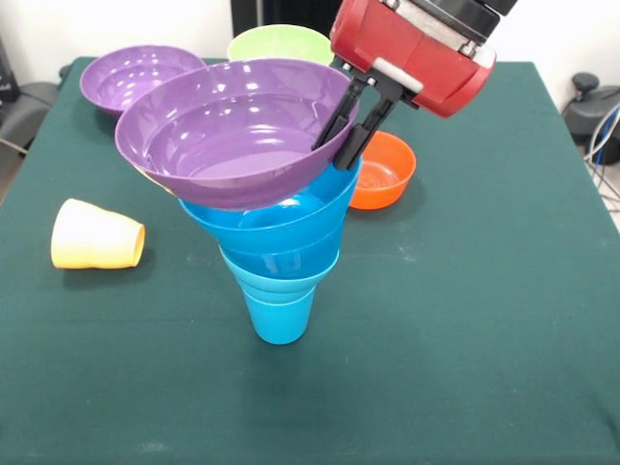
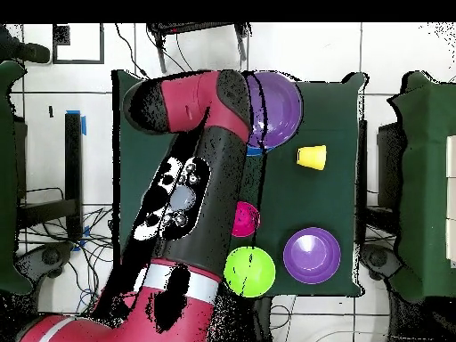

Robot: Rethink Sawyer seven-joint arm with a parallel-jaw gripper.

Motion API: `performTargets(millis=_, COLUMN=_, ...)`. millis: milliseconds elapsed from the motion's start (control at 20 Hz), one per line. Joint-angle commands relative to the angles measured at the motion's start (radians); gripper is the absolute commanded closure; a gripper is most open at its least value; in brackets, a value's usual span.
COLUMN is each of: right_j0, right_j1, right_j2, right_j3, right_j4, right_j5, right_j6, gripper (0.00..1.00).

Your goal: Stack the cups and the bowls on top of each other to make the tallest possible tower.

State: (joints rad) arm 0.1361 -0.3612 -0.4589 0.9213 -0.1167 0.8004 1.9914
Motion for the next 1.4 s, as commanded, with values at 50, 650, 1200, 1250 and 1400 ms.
performTargets(millis=50, right_j0=-0.044, right_j1=-0.083, right_j2=0.141, right_j3=0.057, right_j4=-0.083, right_j5=0.158, right_j6=-0.374, gripper=1.0)
performTargets(millis=650, right_j0=-0.027, right_j1=-0.125, right_j2=0.167, right_j3=0.201, right_j4=-0.116, right_j5=0.053, right_j6=-0.29, gripper=1.0)
performTargets(millis=1200, right_j0=-0.017, right_j1=-0.115, right_j2=0.179, right_j3=0.202, right_j4=-0.146, right_j5=0.033, right_j6=-0.234, gripper=1.0)
performTargets(millis=1250, right_j0=-0.015, right_j1=-0.114, right_j2=0.179, right_j3=0.203, right_j4=-0.151, right_j5=0.031, right_j6=-0.228, gripper=1.0)
performTargets(millis=1400, right_j0=-0.013, right_j1=-0.115, right_j2=0.184, right_j3=0.207, right_j4=-0.16, right_j5=0.023, right_j6=-0.217, gripper=1.0)
